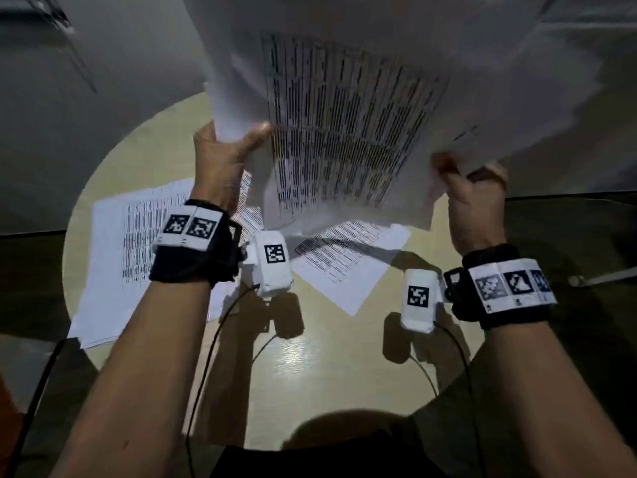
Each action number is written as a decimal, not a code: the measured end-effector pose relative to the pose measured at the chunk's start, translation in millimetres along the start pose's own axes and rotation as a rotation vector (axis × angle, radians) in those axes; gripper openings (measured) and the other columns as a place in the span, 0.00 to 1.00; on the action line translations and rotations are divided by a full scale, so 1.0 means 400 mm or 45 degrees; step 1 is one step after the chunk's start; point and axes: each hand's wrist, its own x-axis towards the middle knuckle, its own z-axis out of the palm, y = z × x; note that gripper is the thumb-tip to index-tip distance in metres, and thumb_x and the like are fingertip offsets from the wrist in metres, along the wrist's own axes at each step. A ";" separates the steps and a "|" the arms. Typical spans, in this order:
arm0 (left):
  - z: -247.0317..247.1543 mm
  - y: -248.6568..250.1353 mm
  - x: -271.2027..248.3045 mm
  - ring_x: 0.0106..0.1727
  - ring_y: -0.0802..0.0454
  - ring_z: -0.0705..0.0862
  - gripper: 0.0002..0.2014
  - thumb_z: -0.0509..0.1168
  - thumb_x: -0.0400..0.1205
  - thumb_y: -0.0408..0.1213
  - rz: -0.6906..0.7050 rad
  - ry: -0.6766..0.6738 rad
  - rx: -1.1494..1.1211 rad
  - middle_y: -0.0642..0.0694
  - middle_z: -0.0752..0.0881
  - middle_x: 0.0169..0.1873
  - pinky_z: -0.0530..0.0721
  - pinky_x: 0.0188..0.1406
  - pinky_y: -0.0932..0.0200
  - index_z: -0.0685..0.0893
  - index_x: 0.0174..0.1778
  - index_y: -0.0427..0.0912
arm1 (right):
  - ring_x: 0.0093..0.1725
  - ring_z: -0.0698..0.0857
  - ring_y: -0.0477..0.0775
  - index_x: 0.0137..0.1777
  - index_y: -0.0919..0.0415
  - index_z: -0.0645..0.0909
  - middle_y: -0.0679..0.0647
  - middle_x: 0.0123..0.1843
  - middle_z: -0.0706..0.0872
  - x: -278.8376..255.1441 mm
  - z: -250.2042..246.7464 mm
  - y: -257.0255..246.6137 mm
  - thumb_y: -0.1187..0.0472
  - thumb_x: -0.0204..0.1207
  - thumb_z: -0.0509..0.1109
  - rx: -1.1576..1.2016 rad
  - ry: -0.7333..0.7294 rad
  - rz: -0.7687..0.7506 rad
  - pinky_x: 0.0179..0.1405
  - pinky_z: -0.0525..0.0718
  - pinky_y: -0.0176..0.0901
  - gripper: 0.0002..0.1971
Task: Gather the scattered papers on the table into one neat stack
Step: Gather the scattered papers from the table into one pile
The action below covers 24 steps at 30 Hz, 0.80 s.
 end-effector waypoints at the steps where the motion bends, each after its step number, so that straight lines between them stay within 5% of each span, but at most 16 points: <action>1: -0.003 0.001 -0.003 0.32 0.63 0.87 0.08 0.73 0.68 0.26 0.032 -0.023 0.031 0.58 0.91 0.28 0.85 0.39 0.65 0.86 0.39 0.41 | 0.37 0.84 0.27 0.50 0.66 0.82 0.35 0.38 0.89 -0.007 0.002 0.001 0.71 0.72 0.73 -0.016 0.014 0.026 0.46 0.80 0.22 0.08; 4: -0.038 -0.078 -0.036 0.30 0.68 0.86 0.10 0.78 0.63 0.30 -0.073 -0.081 0.199 0.63 0.89 0.24 0.86 0.39 0.70 0.89 0.37 0.44 | 0.28 0.81 0.23 0.44 0.67 0.82 0.39 0.34 0.90 -0.041 0.007 0.054 0.72 0.69 0.75 -0.094 -0.026 0.169 0.38 0.75 0.15 0.06; 7: -0.071 -0.162 -0.078 0.37 0.64 0.89 0.19 0.79 0.64 0.31 -0.284 -0.217 0.434 0.65 0.90 0.29 0.88 0.51 0.57 0.87 0.51 0.43 | 0.36 0.88 0.36 0.56 0.68 0.82 0.48 0.38 0.93 -0.080 0.019 0.145 0.71 0.67 0.78 0.011 -0.021 0.484 0.34 0.85 0.25 0.17; 10: -0.074 -0.190 -0.085 0.51 0.53 0.85 0.19 0.76 0.70 0.30 -0.274 -0.225 0.551 0.53 0.89 0.45 0.82 0.64 0.46 0.82 0.54 0.51 | 0.55 0.87 0.53 0.55 0.51 0.85 0.51 0.53 0.90 -0.086 0.055 0.179 0.59 0.67 0.79 0.094 0.021 0.629 0.59 0.85 0.51 0.16; 13: -0.065 -0.158 -0.058 0.33 0.65 0.85 0.10 0.72 0.74 0.33 -0.232 -0.136 0.569 0.43 0.85 0.40 0.84 0.44 0.57 0.85 0.50 0.39 | 0.51 0.82 0.47 0.58 0.64 0.82 0.52 0.51 0.84 -0.049 0.073 0.131 0.61 0.76 0.72 -0.110 0.074 0.406 0.55 0.79 0.43 0.13; 15: -0.062 -0.124 -0.043 0.27 0.66 0.82 0.05 0.70 0.77 0.34 -0.215 -0.074 0.489 0.48 0.83 0.33 0.81 0.31 0.68 0.84 0.46 0.37 | 0.37 0.80 0.39 0.42 0.63 0.81 0.50 0.38 0.84 -0.017 0.068 0.099 0.63 0.80 0.66 -0.158 0.047 0.253 0.41 0.78 0.36 0.06; 16: -0.068 -0.116 -0.039 0.26 0.66 0.82 0.07 0.69 0.78 0.34 -0.231 -0.021 0.416 0.50 0.82 0.32 0.80 0.26 0.73 0.84 0.49 0.36 | 0.33 0.79 0.36 0.37 0.61 0.78 0.47 0.34 0.83 -0.005 0.065 0.097 0.63 0.81 0.63 -0.164 0.052 0.223 0.37 0.78 0.32 0.11; 18: -0.091 -0.132 -0.042 0.21 0.65 0.84 0.15 0.68 0.79 0.34 -0.406 0.012 0.228 0.50 0.86 0.28 0.81 0.21 0.73 0.81 0.60 0.31 | 0.37 0.81 0.42 0.37 0.65 0.78 0.56 0.38 0.86 0.013 0.056 0.122 0.60 0.83 0.60 -0.277 0.036 0.210 0.37 0.77 0.35 0.14; 20: -0.122 -0.188 -0.074 0.25 0.56 0.88 0.24 0.72 0.76 0.43 -0.787 -0.041 0.139 0.48 0.91 0.27 0.87 0.25 0.63 0.81 0.65 0.32 | 0.40 0.77 0.49 0.40 0.70 0.77 0.61 0.41 0.84 0.012 0.055 0.159 0.59 0.83 0.59 -0.379 0.010 0.287 0.32 0.74 0.36 0.15; 22: -0.141 -0.250 -0.119 0.38 0.43 0.89 0.33 0.76 0.65 0.57 -1.154 -0.144 0.474 0.41 0.92 0.40 0.88 0.43 0.49 0.84 0.63 0.43 | 0.31 0.73 0.52 0.39 0.73 0.74 0.54 0.40 0.73 -0.010 0.064 0.198 0.62 0.82 0.58 -0.497 0.015 0.372 0.26 0.67 0.38 0.15; 24: -0.147 -0.281 -0.152 0.31 0.47 0.79 0.22 0.71 0.70 0.61 -1.176 -0.377 0.978 0.43 0.82 0.28 0.84 0.49 0.51 0.88 0.49 0.47 | 0.29 0.70 0.60 0.36 0.74 0.73 0.50 0.48 0.65 -0.030 0.087 0.239 0.64 0.82 0.57 -0.564 -0.006 0.431 0.35 0.61 0.39 0.15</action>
